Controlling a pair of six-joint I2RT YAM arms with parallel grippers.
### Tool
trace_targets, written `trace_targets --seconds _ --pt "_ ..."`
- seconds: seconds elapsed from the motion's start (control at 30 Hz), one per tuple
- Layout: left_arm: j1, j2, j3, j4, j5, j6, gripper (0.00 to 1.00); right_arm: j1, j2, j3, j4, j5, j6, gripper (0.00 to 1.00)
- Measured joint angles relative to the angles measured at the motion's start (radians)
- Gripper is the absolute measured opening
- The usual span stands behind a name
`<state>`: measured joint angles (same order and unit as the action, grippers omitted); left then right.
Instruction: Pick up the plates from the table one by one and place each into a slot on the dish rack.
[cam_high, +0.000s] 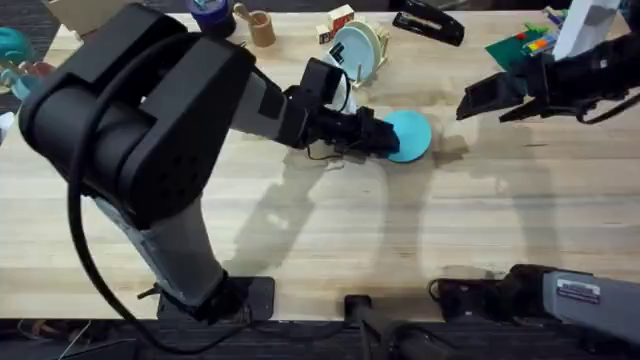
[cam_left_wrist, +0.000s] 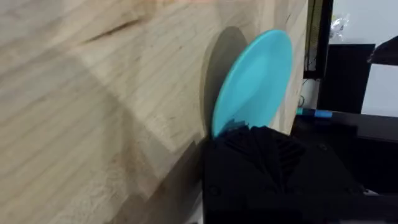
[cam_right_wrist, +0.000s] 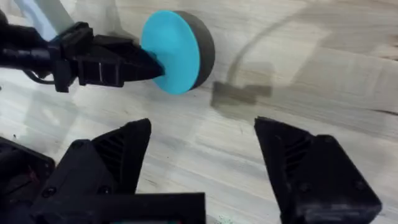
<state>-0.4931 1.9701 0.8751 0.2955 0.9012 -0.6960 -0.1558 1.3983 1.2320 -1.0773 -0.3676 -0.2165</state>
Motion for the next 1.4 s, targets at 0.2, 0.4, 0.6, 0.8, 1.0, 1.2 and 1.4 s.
trace_targets --seconds 0.2,0.4,0.6,0.8,1.0,1.2,1.4 --pt "0.0 0.0 0.0 0.0 0.0 0.0 0.04 0.0 0.0 0.0 0.0 0.0 0.0 0.996" --pt "0.0 0.0 0.0 0.0 0.0 0.0 0.04 0.0 0.003 0.0 0.0 0.0 0.0 0.996" --pt "0.0 0.0 0.0 0.0 0.0 0.003 0.041 0.0 0.06 0.0 0.001 -0.001 -0.02 0.996" --pt "0.0 0.0 0.0 0.0 0.0 0.004 0.04 0.0 0.131 0.0 0.053 -0.004 -0.079 0.996" --pt "0.0 0.0 0.0 -0.001 0.001 0.018 0.04 0.0 0.194 0.0 0.106 -0.051 -0.089 0.996" --pt "0.0 0.0 0.0 -0.002 0.0 0.034 0.04 0.0 0.239 0.0 0.119 -0.075 -0.092 0.996" --pt "-0.002 0.0 0.0 0.0 -0.005 0.052 0.04 0.008 0.243 0.0 0.156 -0.078 -0.094 0.995"
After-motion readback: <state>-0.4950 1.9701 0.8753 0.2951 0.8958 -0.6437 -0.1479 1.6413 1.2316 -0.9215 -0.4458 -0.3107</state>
